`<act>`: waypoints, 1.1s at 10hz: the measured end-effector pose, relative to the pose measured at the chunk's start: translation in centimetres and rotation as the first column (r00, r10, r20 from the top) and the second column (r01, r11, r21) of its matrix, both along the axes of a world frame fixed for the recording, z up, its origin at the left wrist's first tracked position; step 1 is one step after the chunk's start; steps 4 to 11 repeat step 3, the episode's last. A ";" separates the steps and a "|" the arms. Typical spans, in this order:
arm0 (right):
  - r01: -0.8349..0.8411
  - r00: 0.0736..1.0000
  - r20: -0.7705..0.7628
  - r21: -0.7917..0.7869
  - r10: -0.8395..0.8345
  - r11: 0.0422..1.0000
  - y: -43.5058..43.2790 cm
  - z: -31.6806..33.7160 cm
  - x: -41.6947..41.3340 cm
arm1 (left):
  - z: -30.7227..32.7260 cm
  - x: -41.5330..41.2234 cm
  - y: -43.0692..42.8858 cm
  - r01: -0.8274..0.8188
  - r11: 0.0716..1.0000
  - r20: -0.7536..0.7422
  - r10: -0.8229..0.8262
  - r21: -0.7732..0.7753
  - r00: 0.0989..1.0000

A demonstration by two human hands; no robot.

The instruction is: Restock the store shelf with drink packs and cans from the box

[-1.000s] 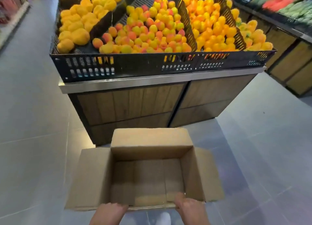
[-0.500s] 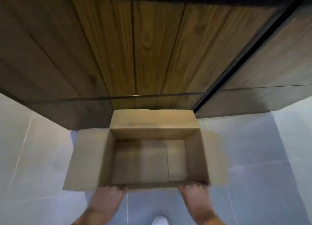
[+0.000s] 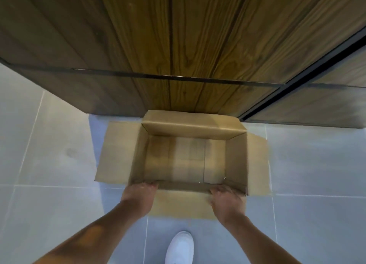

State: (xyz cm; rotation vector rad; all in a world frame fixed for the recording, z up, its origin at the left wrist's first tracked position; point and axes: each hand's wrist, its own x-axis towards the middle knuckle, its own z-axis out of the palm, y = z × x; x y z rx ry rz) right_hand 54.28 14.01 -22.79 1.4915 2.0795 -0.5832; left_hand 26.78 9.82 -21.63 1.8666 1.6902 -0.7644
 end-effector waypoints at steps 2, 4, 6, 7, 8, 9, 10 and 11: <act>-0.053 0.997 -0.051 -0.082 0.049 0.995 -0.6 6.1 -4.2 | 6.8 -1.8 -0.7 -0.212 0.973 0.148 0.198 0.090 0.969; -0.077 0.981 -0.170 0.099 0.093 0.992 0.9 10.6 -6.9 | 11.4 -3.5 0.3 -0.225 0.960 0.097 0.211 0.167 0.973; -0.077 0.981 -0.170 0.099 0.093 0.992 0.9 10.6 -6.9 | 11.4 -3.5 0.3 -0.225 0.960 0.097 0.211 0.167 0.973; -0.077 0.981 -0.170 0.099 0.093 0.992 0.9 10.6 -6.9 | 11.4 -3.5 0.3 -0.225 0.960 0.097 0.211 0.167 0.973; -0.077 0.981 -0.170 0.099 0.093 0.992 0.9 10.6 -6.9 | 11.4 -3.5 0.3 -0.225 0.960 0.097 0.211 0.167 0.973; -0.077 0.981 -0.170 0.099 0.093 0.992 0.9 10.6 -6.9 | 11.4 -3.5 0.3 -0.225 0.960 0.097 0.211 0.167 0.973; -0.077 0.981 -0.170 0.099 0.093 0.992 0.9 10.6 -6.9 | 11.4 -3.5 0.3 -0.225 0.960 0.097 0.211 0.167 0.973; -0.077 0.981 -0.170 0.099 0.093 0.992 0.9 10.6 -6.9 | 11.4 -3.5 0.3 -0.225 0.960 0.097 0.211 0.167 0.973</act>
